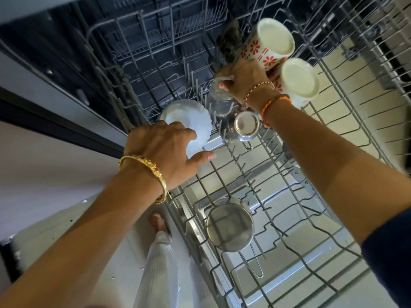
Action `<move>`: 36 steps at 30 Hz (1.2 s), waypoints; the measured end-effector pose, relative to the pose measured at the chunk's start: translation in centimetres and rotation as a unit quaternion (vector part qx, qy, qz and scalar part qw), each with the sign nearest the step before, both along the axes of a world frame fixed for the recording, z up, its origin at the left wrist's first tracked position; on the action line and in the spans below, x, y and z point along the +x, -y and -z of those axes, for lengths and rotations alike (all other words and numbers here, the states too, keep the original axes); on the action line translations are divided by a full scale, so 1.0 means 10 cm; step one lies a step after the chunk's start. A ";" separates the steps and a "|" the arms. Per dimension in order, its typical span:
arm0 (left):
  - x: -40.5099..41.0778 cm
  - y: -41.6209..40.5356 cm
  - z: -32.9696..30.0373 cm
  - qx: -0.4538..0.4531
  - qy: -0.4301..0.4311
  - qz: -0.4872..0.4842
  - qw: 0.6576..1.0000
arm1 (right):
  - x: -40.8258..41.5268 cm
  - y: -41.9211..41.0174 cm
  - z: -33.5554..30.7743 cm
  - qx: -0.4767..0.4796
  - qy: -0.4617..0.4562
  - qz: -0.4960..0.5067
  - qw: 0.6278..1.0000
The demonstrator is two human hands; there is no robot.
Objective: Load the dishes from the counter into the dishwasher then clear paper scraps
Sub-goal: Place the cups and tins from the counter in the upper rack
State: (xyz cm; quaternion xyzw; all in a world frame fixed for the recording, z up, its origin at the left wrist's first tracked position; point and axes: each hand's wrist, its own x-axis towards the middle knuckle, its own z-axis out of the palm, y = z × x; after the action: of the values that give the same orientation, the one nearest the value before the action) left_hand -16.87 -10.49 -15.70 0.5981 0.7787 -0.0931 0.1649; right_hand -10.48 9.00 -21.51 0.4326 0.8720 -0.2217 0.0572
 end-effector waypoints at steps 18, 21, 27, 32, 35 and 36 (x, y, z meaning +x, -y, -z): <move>0.02 -0.01 0.01 -0.026 -0.025 -0.008 0.999 | 0.32 0.29 -0.30 0.083 -0.124 0.002 0.989; 0.02 -0.01 0.02 -0.046 -0.038 -0.006 0.998 | 0.62 0.55 -0.50 0.018 -0.145 -0.099 0.984; 0.02 -0.07 -0.03 -0.071 0.017 -0.051 0.996 | 1.30 1.46 -0.49 -0.196 0.132 -0.319 0.918; -0.03 -0.29 0.10 -0.098 0.090 -0.118 0.984 | 1.41 1.73 -0.22 -0.075 0.162 -0.360 0.916; -0.02 -0.41 0.25 -0.132 0.070 -0.113 0.982 | 1.39 1.76 -0.17 -0.056 0.109 -0.318 0.940; -0.01 -0.42 0.29 -0.131 0.061 -0.120 0.982 | 1.40 1.76 -0.17 -0.037 0.075 -0.285 0.955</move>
State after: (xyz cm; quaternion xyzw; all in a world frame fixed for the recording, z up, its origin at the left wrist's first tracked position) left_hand -16.95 -6.24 -18.57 0.4779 0.8145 -0.1367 0.2991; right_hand 3.48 -8.55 -19.82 0.1790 0.9434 -0.1952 0.1996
